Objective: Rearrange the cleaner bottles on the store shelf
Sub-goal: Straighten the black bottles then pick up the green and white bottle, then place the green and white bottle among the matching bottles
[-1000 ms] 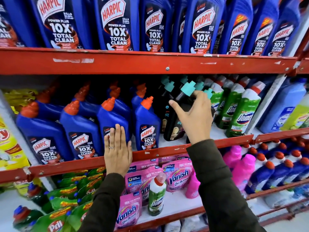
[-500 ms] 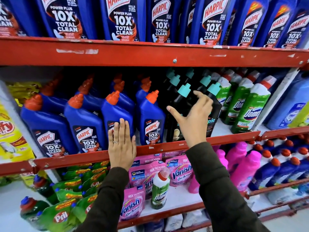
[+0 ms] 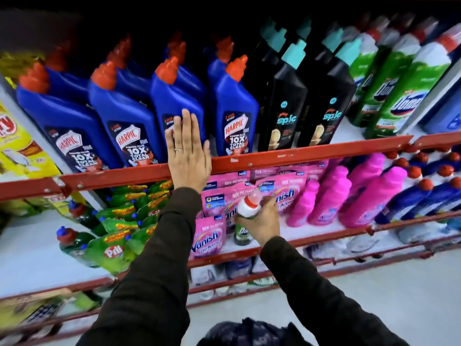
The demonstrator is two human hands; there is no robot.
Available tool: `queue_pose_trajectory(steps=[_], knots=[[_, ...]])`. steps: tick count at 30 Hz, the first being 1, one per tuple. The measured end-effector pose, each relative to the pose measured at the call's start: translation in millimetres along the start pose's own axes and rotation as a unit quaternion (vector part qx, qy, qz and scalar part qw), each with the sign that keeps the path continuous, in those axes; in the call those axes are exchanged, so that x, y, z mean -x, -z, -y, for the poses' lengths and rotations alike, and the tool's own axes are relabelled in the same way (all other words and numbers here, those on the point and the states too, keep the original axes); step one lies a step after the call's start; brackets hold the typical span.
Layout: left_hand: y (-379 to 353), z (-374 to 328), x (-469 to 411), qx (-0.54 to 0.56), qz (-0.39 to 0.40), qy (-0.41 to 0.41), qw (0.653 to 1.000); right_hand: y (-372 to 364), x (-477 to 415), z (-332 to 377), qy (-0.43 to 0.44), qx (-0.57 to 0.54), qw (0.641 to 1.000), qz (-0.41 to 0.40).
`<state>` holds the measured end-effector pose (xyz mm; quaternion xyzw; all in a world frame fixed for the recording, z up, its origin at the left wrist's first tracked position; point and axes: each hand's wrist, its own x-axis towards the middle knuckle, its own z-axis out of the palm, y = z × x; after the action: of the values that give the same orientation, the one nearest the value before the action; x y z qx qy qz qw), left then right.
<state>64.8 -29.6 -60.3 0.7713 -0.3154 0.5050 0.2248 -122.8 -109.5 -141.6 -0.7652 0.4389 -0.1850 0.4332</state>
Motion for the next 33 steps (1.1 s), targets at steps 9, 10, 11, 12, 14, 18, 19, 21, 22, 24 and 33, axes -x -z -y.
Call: queue_pose_trajectory(steps=[9,10,11,12,14,18,19,21,22,24,33], knots=[[1,0,3,0.001,0.0,-0.001,1.0,39,9,8,0.076,-0.073,0.993,-0.059],[1,1,3,0.003,0.003,0.002,1.0,50,9,16,0.085,-0.084,0.99,-0.072],[0,0,2,0.01,0.003,0.001,1.0,64,8,28,0.096,-0.095,0.987,-0.087],[1,0,4,0.015,0.004,0.001,1.0,78,8,40,0.111,-0.11,0.983,-0.102],[1,0,4,0.024,0.009,-0.004,1.0,108,7,66,0.137,-0.138,0.972,-0.135],[-2,1,5,0.041,0.001,-0.014,0.999,172,7,114,0.198,-0.161,0.935,-0.246],[-3,1,6,0.041,-0.003,-0.012,0.999,185,5,122,0.215,-0.164,0.924,-0.271],[-4,1,5,0.047,-0.01,-0.009,0.999,211,3,135,0.242,-0.152,0.904,-0.318],[-5,1,6,0.049,-0.012,-0.009,0.999,222,2,138,0.25,-0.137,0.895,-0.344],[-5,2,6,0.05,-0.016,-0.012,0.999,243,-4,142,0.261,-0.103,0.875,-0.396],[-5,2,6,0.048,-0.007,-0.017,0.999,274,-70,112,0.266,-0.106,0.854,-0.435]])
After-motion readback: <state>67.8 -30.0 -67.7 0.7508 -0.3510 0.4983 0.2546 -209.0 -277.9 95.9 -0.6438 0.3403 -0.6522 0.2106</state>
